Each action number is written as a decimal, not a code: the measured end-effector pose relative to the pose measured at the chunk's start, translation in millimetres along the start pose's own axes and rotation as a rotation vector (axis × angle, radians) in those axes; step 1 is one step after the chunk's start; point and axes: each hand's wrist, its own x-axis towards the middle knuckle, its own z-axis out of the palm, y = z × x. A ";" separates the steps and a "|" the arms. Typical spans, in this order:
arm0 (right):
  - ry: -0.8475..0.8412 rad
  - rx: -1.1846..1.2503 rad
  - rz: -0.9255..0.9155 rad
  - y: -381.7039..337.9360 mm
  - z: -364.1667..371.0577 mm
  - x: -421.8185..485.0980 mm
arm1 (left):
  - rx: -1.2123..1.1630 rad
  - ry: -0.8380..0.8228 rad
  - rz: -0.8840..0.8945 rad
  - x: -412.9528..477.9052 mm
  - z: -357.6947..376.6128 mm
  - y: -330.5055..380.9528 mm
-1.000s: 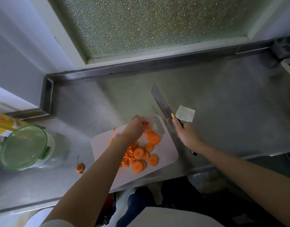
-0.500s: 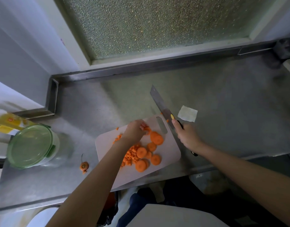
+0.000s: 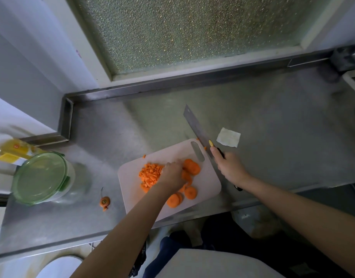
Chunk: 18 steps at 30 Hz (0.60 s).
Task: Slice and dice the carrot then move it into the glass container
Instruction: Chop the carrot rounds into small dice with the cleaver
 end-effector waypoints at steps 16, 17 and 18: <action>-0.009 -0.084 0.002 -1.2 0.4 -13.4 | 0.064 -0.169 0.260 -23.2 -7.0 -7.8; -0.006 -0.090 0.000 -1.8 0.8 -14.0 | 0.106 -0.160 0.271 -25.3 -4.9 -6.1; -0.004 -0.094 -0.004 -2.5 1.1 -14.5 | 0.156 -0.140 0.287 -26.6 -3.5 -4.7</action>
